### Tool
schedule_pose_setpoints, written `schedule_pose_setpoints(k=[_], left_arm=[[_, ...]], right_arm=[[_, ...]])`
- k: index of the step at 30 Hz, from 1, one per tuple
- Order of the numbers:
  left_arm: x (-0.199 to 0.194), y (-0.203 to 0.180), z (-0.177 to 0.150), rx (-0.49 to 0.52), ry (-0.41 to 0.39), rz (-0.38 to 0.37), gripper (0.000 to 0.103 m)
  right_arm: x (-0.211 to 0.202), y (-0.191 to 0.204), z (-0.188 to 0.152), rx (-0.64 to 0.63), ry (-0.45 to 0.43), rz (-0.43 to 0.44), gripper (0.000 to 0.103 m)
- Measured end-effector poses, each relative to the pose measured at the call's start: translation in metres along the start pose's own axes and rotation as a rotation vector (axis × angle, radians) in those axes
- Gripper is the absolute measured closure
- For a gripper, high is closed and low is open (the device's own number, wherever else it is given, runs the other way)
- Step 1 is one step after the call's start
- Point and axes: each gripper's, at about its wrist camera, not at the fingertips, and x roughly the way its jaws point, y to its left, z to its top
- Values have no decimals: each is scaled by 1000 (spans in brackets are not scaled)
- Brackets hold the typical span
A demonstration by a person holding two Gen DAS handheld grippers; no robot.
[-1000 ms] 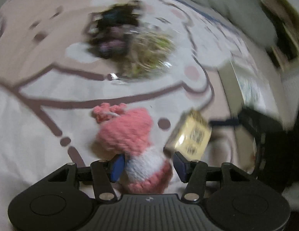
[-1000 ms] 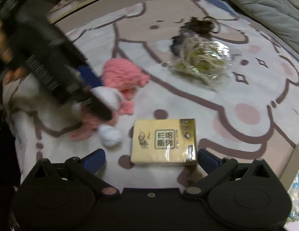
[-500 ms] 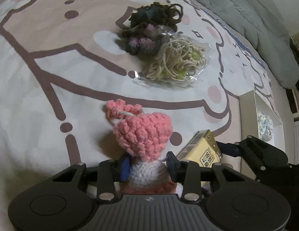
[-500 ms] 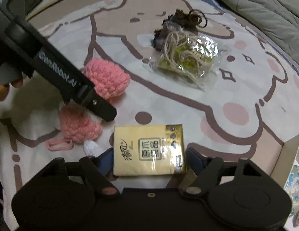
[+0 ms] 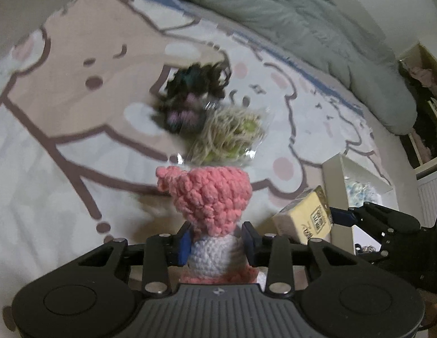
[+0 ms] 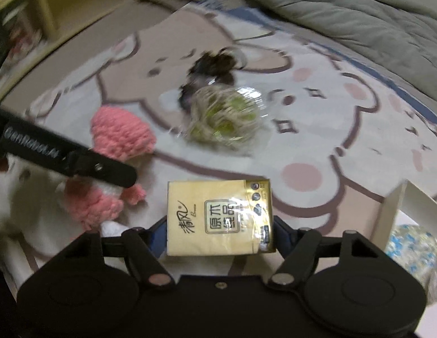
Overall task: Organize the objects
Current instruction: 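Lift the doll with the left tool while the right tool lifts the tissue pack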
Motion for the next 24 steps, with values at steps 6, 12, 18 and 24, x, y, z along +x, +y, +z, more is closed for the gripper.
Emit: schedule_pose_setpoints(k=[6, 12, 18, 24], left_arm=[[-19, -17, 5, 108, -83, 48, 65], [-35, -29, 7, 177, -143, 71, 64], [-52, -36, 6, 206, -183, 70, 64], [-68, -40, 4, 234, -217, 77, 64]], right_arm=[[-26, -16, 5, 123, -65, -28, 29], [-49, -20, 7, 185, -125, -50, 29], [-71, -21, 8, 245, -172, -81, 29], [-88, -23, 6, 311, -204, -106, 29]])
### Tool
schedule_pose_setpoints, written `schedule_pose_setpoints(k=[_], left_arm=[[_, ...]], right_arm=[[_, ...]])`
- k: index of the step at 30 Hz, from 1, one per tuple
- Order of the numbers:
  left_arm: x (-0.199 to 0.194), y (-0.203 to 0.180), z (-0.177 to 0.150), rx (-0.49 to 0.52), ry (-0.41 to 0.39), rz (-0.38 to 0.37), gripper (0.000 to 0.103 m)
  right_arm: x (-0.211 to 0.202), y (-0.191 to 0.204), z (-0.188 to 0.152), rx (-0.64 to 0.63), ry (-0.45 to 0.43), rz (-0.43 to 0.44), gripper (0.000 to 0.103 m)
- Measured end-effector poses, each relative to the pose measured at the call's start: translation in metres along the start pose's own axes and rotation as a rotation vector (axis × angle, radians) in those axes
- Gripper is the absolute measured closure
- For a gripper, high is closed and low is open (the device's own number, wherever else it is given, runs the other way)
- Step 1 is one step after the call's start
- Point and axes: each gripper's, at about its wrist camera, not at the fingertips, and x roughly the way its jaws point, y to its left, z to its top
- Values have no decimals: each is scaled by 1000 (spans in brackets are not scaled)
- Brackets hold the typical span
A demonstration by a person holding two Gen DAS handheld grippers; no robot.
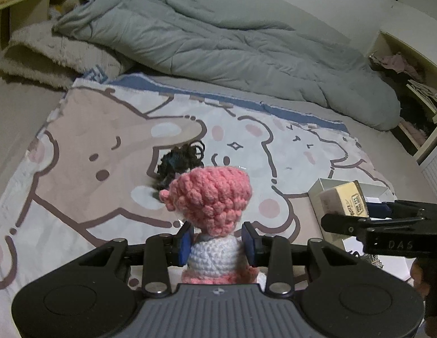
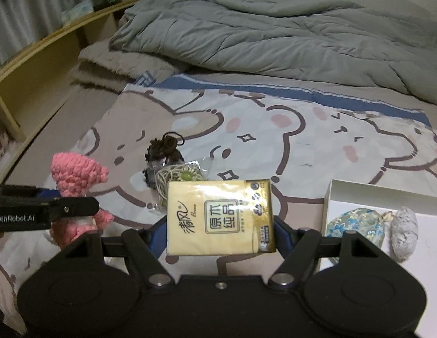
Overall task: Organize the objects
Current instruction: 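Lift the doll with the left tool while the right tool lifts the tissue pack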
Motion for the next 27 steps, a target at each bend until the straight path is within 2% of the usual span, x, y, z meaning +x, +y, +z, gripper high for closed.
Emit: schedule_pose_setpoints(k=[15, 27], left_arm=[[-9, -20, 3, 19, -13, 3, 64], [8, -63, 11, 49, 0, -51, 64]], right_arm=[[-31, -5, -3, 21, -56, -41, 29], [-56, -51, -14, 34, -95, -110, 29]])
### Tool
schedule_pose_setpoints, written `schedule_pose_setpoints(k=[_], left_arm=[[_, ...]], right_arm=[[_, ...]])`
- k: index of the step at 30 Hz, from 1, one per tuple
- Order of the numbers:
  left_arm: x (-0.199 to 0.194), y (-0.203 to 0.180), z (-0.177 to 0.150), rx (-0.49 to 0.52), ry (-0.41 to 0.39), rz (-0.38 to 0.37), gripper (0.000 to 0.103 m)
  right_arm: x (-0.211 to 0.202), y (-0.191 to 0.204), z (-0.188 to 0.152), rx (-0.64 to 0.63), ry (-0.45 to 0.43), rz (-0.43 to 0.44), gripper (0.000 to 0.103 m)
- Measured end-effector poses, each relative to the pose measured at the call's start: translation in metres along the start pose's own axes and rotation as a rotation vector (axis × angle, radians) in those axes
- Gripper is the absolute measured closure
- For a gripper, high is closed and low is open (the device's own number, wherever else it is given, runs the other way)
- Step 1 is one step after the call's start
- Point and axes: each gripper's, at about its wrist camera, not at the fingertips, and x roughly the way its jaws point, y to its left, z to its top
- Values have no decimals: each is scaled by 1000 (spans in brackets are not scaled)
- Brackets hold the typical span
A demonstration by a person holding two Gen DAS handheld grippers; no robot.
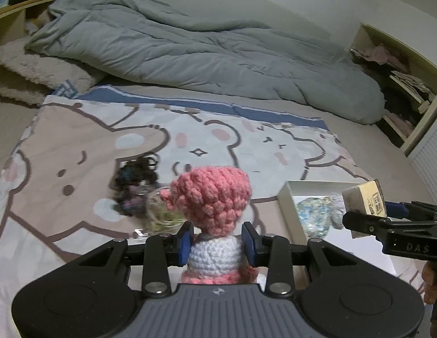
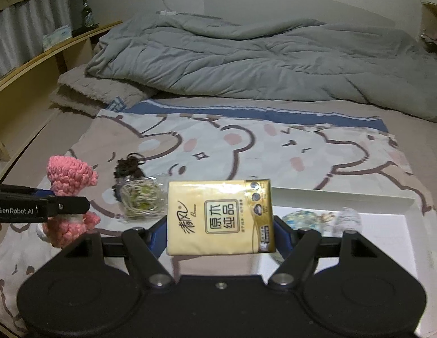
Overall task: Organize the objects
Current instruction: 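Lift the doll with the left tool while the right tool lifts the tissue pack, then carry the doll over the box with the left tool while the right tool carries the tissue pack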
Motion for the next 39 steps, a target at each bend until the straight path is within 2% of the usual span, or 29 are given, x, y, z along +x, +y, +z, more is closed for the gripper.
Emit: schedule_pose_setpoints(k=[13, 23, 33, 39], left_arm=[[28, -72, 4, 33, 20, -132, 64], [59, -117, -1, 4, 60, -270, 64], [94, -158, -24, -68, 106, -477, 64], [116, -182, -42, -147, 136, -631, 65]], right_arm=[[-20, -70, -13, 75, -9, -81, 29], [-36, -126, -34, 140, -3, -146, 29], [-43, -178, -61, 203, 25, -203, 29], [-44, -200, -78, 221, 59, -221, 29]])
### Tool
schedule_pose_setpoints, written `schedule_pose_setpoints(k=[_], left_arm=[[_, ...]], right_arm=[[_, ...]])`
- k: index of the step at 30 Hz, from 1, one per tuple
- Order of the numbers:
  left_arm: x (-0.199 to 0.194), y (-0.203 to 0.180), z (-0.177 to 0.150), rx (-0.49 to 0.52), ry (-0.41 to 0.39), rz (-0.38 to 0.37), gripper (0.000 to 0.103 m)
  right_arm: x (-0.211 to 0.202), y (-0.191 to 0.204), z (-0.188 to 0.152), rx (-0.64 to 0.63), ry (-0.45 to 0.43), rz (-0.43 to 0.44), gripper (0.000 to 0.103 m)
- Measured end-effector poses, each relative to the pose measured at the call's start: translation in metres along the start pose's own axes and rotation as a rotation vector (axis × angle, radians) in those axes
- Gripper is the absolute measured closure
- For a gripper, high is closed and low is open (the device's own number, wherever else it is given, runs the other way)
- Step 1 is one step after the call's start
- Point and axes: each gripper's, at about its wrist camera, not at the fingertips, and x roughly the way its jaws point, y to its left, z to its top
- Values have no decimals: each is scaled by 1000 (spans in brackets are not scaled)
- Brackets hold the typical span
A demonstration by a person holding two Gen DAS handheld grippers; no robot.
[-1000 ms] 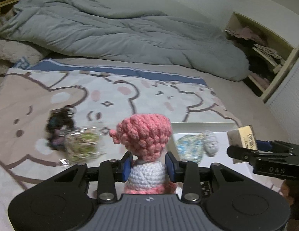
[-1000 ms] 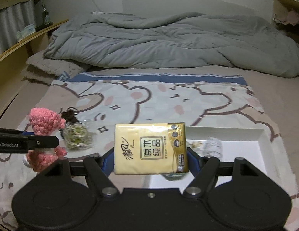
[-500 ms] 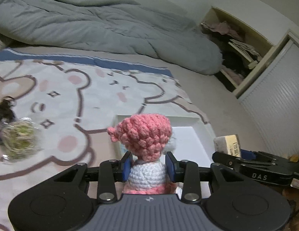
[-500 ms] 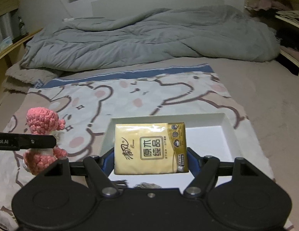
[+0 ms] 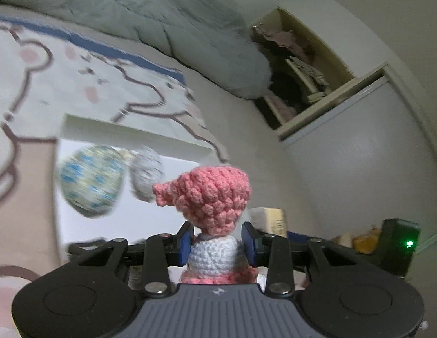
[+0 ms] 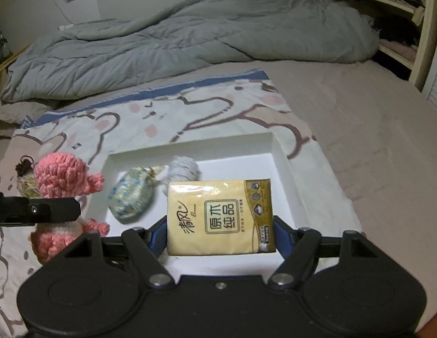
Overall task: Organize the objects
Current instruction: 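Carry the doll over the box with the left tool while the right tool carries the tissue pack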
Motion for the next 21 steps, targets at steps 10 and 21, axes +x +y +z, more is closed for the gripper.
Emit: schedule_pose_setpoints(k=[10, 21], left_arm=[[50, 7, -19, -89, 26, -152, 65], [88, 30, -33, -161, 72, -152, 64]], right_arm=[[14, -26, -12, 22, 57, -25, 29], [28, -38, -17, 38, 106, -59, 29]])
